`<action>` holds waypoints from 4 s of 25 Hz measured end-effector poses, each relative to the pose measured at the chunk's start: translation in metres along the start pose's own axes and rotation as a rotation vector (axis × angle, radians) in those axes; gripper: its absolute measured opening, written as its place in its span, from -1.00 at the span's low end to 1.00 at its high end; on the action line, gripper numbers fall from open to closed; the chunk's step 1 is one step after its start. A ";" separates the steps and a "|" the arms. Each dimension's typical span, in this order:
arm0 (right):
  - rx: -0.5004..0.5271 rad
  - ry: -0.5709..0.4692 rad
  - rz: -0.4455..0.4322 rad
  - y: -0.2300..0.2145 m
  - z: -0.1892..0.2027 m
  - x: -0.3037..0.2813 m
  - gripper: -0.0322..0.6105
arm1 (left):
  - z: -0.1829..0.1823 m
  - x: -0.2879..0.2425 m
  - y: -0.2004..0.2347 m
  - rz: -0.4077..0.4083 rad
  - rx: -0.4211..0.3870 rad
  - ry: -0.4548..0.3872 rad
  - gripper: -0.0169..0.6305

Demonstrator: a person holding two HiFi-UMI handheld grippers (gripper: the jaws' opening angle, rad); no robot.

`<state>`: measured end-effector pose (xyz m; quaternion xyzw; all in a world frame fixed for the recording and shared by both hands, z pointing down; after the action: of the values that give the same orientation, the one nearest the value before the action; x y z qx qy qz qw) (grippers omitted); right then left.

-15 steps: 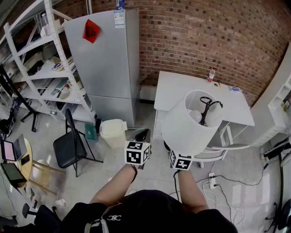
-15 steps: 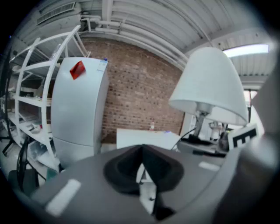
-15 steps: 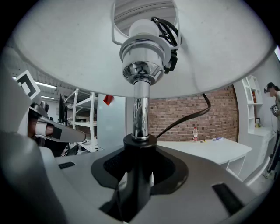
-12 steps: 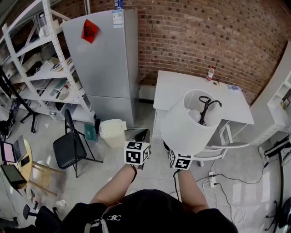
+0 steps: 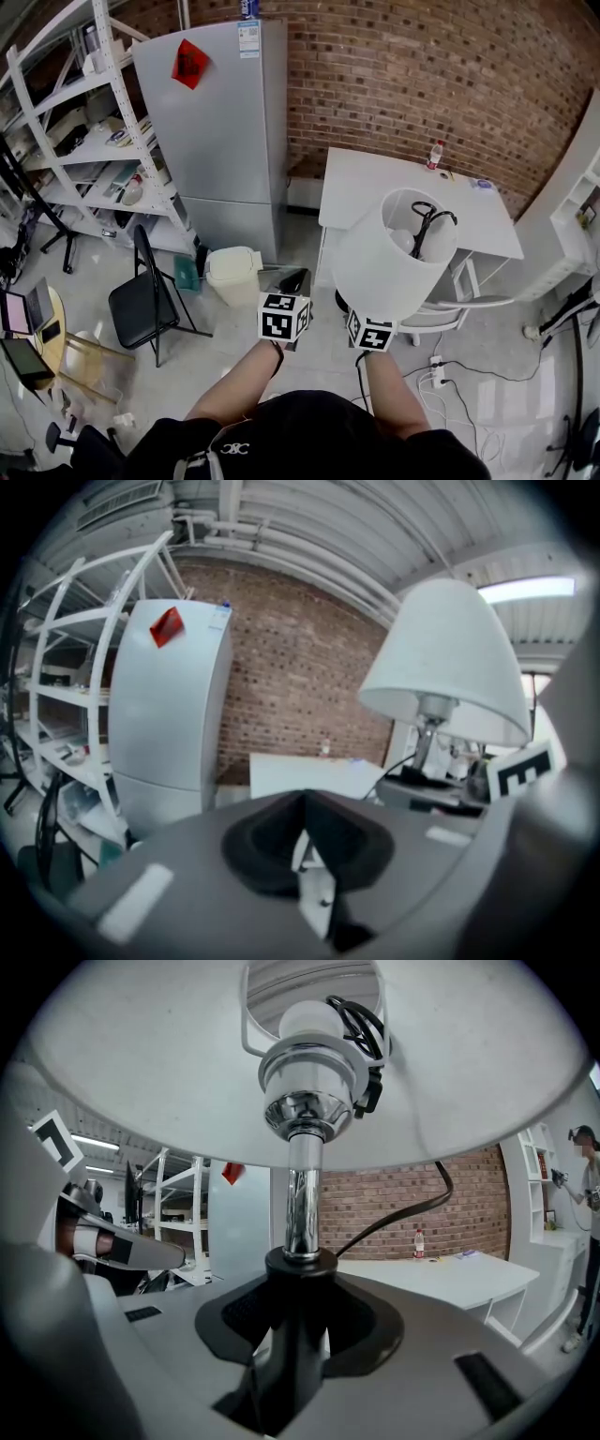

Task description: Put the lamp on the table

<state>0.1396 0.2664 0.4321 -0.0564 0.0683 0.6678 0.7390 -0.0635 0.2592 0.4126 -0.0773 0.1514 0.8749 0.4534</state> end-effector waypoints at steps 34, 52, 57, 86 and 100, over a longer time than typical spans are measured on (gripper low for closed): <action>-0.001 -0.008 0.059 0.081 0.008 -0.012 -0.50 | 0.023 0.022 0.076 0.126 0.038 0.038 -0.95; 0.016 -0.068 0.059 -0.008 -0.015 -0.165 -0.50 | -0.033 -0.143 0.109 0.115 -0.025 0.036 -0.95; -0.001 -0.066 0.054 -0.033 -0.029 -0.209 -0.50 | -0.052 -0.188 0.115 0.119 -0.024 0.051 -0.95; -0.008 -0.008 -0.029 -0.113 -0.046 -0.417 -0.50 | -0.098 -0.364 0.179 0.033 0.039 0.119 -0.95; 0.010 0.004 -0.100 -0.126 -0.052 -0.501 -0.50 | -0.101 -0.416 0.211 -0.029 0.097 0.136 -0.95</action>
<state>0.2141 -0.2462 0.4683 -0.0574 0.0701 0.6294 0.7718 0.0040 -0.2091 0.4714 -0.1168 0.2232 0.8527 0.4577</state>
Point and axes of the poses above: the fingertips, and each gripper's own axes: x backward along the fingers, y to its left, z out of its underside, the point moved 10 cm from there along x, backward along the fingers, and after that the axes turned 7 degrees about z, right-handed, at the moved point
